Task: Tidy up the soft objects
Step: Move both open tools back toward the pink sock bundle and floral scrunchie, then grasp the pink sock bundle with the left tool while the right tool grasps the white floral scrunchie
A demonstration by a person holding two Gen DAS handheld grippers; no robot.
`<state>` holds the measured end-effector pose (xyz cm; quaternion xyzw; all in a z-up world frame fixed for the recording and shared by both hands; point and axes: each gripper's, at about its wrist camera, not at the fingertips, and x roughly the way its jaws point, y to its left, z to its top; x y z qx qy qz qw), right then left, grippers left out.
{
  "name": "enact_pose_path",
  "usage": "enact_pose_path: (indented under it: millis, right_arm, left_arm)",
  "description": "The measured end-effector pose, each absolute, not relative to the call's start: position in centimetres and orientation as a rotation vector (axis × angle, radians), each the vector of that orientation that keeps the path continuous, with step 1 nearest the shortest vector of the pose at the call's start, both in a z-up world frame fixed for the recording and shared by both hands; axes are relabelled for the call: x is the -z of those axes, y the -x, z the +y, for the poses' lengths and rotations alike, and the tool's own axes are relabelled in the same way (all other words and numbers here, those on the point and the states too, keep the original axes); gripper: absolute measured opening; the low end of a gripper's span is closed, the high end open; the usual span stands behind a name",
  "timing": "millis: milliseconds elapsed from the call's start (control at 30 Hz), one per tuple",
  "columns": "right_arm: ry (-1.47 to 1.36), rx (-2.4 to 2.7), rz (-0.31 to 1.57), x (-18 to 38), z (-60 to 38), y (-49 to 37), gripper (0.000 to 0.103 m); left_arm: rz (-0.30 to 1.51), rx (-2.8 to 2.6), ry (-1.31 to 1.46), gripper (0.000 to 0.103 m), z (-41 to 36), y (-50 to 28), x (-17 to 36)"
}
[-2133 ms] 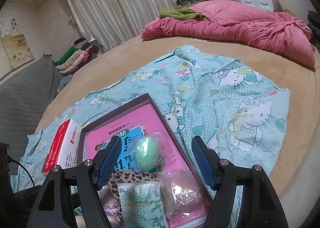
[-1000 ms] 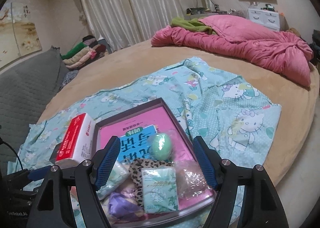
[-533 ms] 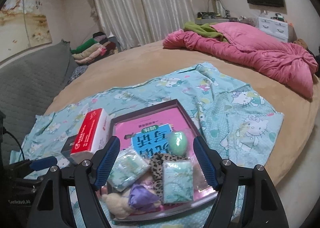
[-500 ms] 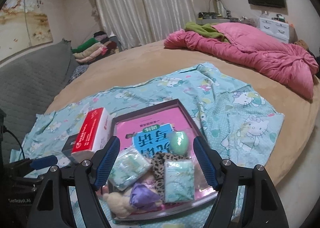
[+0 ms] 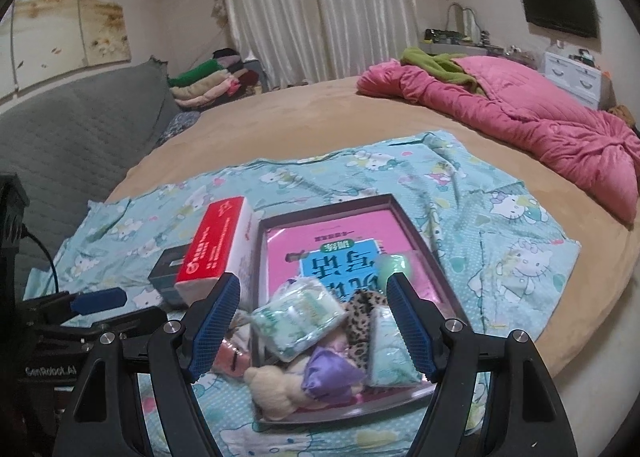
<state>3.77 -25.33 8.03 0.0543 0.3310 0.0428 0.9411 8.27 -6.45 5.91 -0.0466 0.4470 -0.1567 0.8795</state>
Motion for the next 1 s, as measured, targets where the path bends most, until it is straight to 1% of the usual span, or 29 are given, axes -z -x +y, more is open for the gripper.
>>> enact_pose_path:
  millis: [233,500,833,1000]
  right_arm:
    - [-0.063,-0.125,0.688,-7.8,-23.3,-3.4,0.077]
    - [-0.019,-0.152,0.706,-7.1,-21.8,-3.4,0.077]
    - [0.026,-0.181,0.751,-5.2,-20.6,-3.6,0.077]
    - [0.025,-0.184,0.760,-4.5,-20.9,-3.7,0.077]
  left_arm:
    - [0.948,0.284,0.137,0.083,-3.6,-8.4,-5.2]
    - [1.009,0.242,0.181,0.083,-1.4,-8.8,-2.7]
    - [1.123,0.241,0.269,0.083,-2.0,-10.3,1.2]
    - [1.164,0.251,0.312,0.083,-3.1,-11.4,2.2]
